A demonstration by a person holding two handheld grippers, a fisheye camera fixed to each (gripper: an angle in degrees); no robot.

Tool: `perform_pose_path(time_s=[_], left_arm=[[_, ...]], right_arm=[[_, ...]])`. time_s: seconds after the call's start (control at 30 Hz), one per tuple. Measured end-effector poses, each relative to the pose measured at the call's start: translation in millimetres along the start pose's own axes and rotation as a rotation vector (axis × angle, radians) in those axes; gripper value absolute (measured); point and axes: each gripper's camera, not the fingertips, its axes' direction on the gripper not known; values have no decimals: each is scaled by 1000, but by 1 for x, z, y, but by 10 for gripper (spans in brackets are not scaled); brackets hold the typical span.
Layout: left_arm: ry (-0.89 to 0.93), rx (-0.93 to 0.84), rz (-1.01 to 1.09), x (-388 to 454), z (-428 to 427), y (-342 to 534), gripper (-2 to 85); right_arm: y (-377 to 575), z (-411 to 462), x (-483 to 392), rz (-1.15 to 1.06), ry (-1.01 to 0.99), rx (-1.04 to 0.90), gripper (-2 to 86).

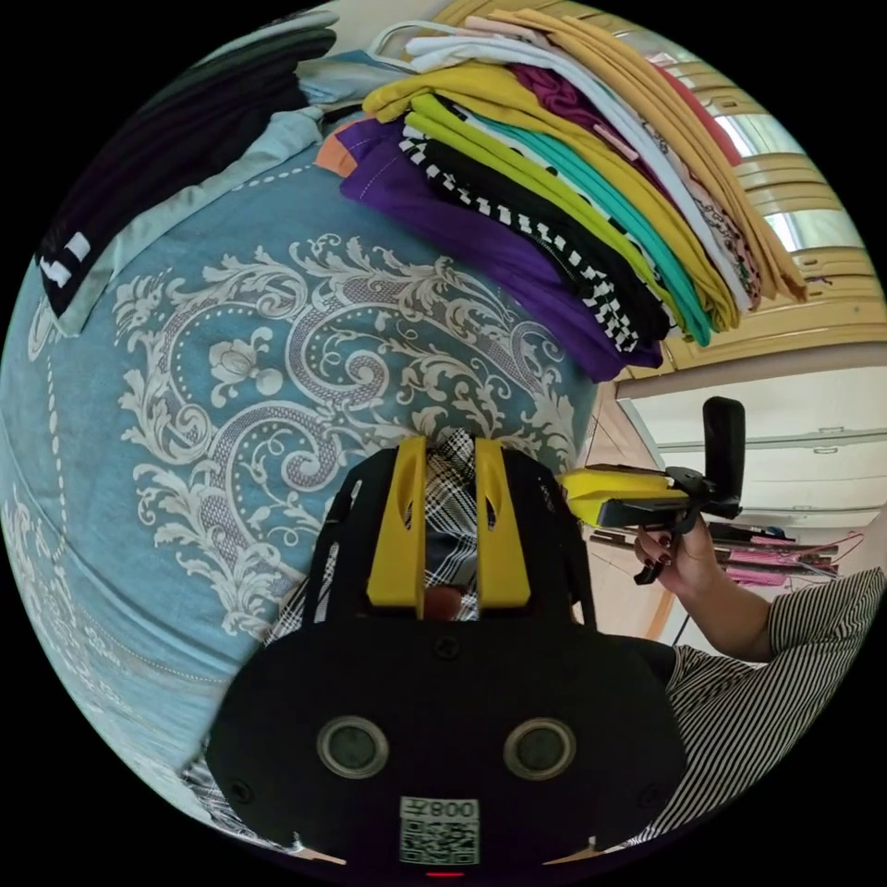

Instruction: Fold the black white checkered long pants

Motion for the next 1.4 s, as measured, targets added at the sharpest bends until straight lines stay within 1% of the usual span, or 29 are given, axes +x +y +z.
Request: perform_pose_path(time_s=[0.1, 0.23, 0.43, 0.7, 0.93, 1.07, 1.2, 1.27, 1.4], left_arm=[[-54, -7, 13, -1, 6, 4, 64], [-117, -13, 43, -4, 19, 13, 40], [-101, -12, 25, -25, 36, 31, 22], [-75, 54, 41, -61, 42, 76, 17], [-17, 109, 35, -106, 63, 138, 19], [-18, 135, 43, -126, 79, 172, 19], [6, 206, 50, -158, 91, 219, 19], [14, 238, 48, -176, 94, 244, 19], [33, 334, 34, -226, 100, 316, 19]], right_arm=[[-7, 9, -8, 8, -5, -12, 74], [-16, 21, -27, -23, 53, -31, 47], [-26, 38, -60, -47, 104, -61, 25], [-19, 37, -110, -78, 45, -30, 15], [-5, 45, -179, -144, -8, 8, 14], [1, 58, -231, -204, -50, 15, 13], [10, 72, -283, -268, -91, 12, 14], [16, 86, -322, -321, -108, 4, 15], [28, 119, -389, -419, -146, -21, 16]])
